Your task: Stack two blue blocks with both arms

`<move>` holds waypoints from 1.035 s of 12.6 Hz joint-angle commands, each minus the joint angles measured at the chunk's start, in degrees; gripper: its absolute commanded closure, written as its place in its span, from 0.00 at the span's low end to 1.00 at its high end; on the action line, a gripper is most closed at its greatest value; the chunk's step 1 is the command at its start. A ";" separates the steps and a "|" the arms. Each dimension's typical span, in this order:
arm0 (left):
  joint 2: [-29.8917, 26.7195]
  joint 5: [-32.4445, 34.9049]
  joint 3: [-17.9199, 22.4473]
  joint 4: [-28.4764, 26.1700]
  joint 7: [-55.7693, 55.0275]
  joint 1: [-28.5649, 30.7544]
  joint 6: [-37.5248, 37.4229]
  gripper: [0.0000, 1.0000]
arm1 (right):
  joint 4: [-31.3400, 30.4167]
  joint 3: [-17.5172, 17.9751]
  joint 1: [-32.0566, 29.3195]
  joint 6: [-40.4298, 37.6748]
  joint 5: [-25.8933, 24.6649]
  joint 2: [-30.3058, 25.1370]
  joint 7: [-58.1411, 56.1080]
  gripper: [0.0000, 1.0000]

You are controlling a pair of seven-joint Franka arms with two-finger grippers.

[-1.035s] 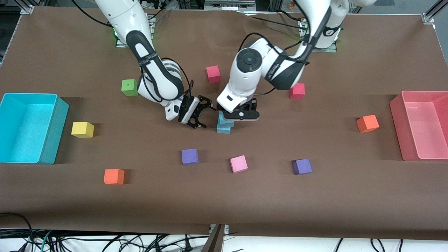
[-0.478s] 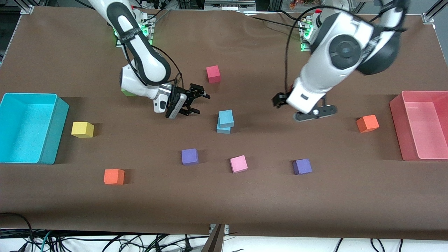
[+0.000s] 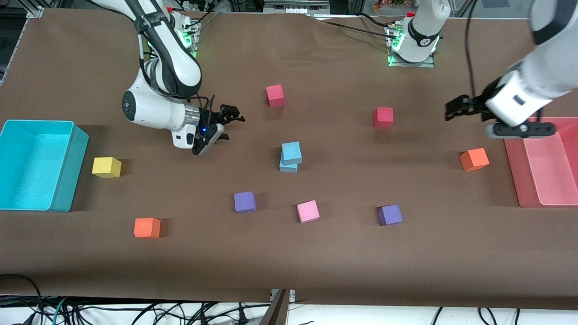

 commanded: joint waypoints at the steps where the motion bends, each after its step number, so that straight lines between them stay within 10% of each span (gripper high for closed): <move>1: -1.87 4.72 0.27 -1.31 3.68 -0.15 -0.50 0.00 | -0.23 -0.71 -2.65 -3.14 -13.10 -2.64 9.63 0.02; 7: -1.88 5.09 0.28 -0.78 3.86 -0.23 -1.38 0.00 | 14.57 -6.52 -9.76 -21.82 -38.26 -4.75 22.84 0.02; 13: -2.40 4.91 0.27 -1.05 4.39 0.82 -2.25 0.00 | 23.32 -6.34 -18.20 -28.74 -40.06 -9.05 26.80 0.01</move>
